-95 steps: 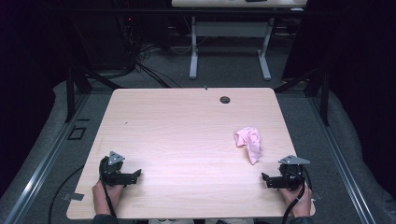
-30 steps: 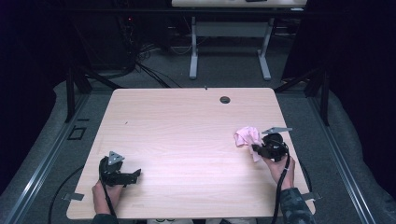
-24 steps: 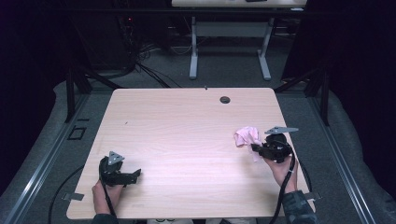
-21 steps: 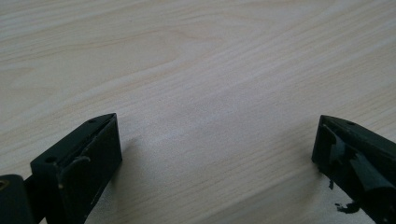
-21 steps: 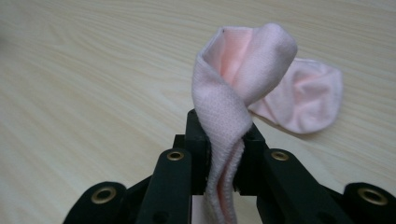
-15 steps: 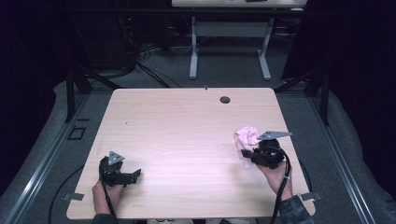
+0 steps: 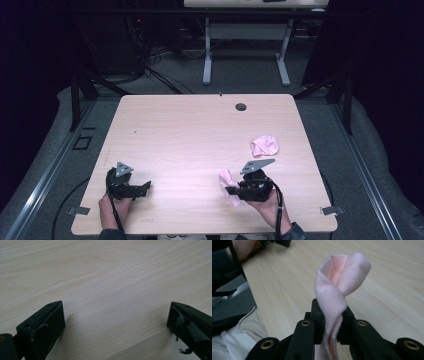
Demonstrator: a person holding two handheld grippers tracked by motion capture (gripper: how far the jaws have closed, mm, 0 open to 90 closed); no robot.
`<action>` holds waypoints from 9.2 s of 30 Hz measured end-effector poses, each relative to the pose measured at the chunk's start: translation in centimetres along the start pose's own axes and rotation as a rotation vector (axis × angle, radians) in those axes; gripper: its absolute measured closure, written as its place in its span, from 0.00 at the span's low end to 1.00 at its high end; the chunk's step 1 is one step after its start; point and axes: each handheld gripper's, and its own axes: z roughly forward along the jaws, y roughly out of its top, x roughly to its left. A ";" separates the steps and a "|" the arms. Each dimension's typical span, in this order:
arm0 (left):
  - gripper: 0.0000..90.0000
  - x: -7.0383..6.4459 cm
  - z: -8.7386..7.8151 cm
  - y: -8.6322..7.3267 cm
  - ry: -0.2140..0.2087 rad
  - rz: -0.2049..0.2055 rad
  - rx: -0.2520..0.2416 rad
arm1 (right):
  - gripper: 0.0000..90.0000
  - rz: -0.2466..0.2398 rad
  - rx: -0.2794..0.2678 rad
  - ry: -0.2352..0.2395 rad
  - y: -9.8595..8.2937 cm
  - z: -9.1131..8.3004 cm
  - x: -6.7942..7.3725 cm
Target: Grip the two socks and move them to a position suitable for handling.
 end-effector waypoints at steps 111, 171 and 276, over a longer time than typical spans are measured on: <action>0.01 -0.1 0.0 0.0 0.011 -0.006 0.003 | 0.19 0.044 -0.001 -0.207 3.0 0.9 -6.6; 0.99 -21.3 3.3 6.3 -0.366 0.219 0.105 | 0.94 0.080 0.020 -0.193 -6.3 1.9 -0.5; 0.41 -24.0 10.0 17.7 -0.357 0.611 0.255 | 0.09 0.186 -0.145 -0.364 -9.6 -2.8 -8.7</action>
